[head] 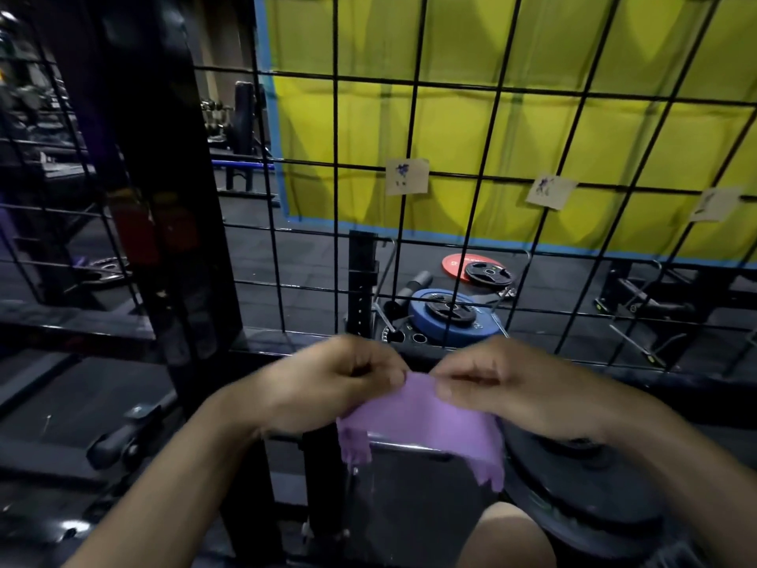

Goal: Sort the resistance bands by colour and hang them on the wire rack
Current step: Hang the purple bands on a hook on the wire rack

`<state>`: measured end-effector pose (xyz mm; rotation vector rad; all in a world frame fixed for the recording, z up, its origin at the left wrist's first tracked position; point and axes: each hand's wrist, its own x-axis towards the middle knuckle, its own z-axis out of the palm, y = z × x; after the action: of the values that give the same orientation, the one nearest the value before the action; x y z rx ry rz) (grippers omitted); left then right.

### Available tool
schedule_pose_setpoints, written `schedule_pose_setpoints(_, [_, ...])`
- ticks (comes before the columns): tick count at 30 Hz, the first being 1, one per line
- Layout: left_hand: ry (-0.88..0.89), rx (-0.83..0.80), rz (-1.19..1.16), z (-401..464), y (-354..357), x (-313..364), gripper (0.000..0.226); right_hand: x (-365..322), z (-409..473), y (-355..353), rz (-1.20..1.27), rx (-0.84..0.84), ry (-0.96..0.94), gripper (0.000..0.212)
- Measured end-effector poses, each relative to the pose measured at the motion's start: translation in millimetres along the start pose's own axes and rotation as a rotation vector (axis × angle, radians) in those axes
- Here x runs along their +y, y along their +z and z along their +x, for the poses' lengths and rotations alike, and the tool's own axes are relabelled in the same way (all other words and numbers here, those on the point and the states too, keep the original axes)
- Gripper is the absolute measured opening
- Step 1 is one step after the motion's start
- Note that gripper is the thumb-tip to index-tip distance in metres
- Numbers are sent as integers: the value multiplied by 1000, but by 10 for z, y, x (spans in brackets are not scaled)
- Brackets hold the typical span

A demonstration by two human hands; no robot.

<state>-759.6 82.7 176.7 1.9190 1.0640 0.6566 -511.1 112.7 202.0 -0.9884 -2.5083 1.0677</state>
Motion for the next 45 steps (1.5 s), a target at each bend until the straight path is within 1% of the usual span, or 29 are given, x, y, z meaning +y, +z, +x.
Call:
schedule_pose_setpoints(2, [26, 77, 19, -5, -143, 148, 28, -130, 50, -128, 36, 97, -73, 23])
schedule_pose_setpoints(4, [80, 151, 131, 5, -284, 328, 35, -296, 127, -273, 121, 199, -100, 18])
schedule_pose_setpoints(6, [102, 239, 234, 67, -435, 432, 36, -423, 250, -410, 112, 257, -107, 15])
schedule_pose_setpoints(9, [94, 418, 360, 202, -591, 436, 27, -469, 485, -458, -59, 382, -125, 12])
schedule_pose_setpoints(12, [31, 499, 413, 263, -556, 380, 22, -399, 609, -322, -321, 513, -102, 12])
schedule_pose_setpoints(14, [28, 554, 488, 266, -478, 334, 18, -354, 630, -211, -506, 577, -137, 13])
schedule_pose_setpoints(16, [88, 612, 587, 264, -410, 308, 14, -326, 619, -180, -534, 614, -163, 12])
schedule_pose_setpoints(18, [136, 640, 617, 276, -384, 280, 13, -331, 604, -198, -516, 599, -146, 12])
schedule_pose_setpoints(21, [149, 666, 662, 304, -371, 234, 13, -337, 608, -194, -530, 548, -92, 13])
schedule_pose_setpoints(24, [168, 698, 703, 294, -350, 199, 12, -262, 661, -139, -542, 566, -89, 13])
schedule_pose_setpoints(28, [165, 690, 714, 279, -328, 178, 13, -215, 705, -102, -389, 640, -72, 12])
schedule_pose_setpoints(31, [85, 634, 616, 256, -328, 182, 19, -204, 741, -50, -278, 588, -50, 18])
schedule_pose_setpoints(33, [24, 594, 523, 233, -336, 179, 25, -176, 762, -22, -70, 529, -42, 26])
schedule_pose_setpoints(35, [37, 582, 525, 213, -355, 171, 33, -130, 778, -19, 194, 497, -31, 29])
schedule_pose_setpoints(37, [42, 570, 513, 217, -373, 161, 37, -132, 796, -9, 345, 474, 17, 28])
schedule_pose_setpoints(42, [-68, 495, 399, 262, -345, 126, 48, -163, 841, 52, 543, 440, 71, 26])
schedule_pose_setpoints(45, [-56, 493, 363, 268, -324, 91, 45, -125, 855, 46, 530, 437, 59, 30])
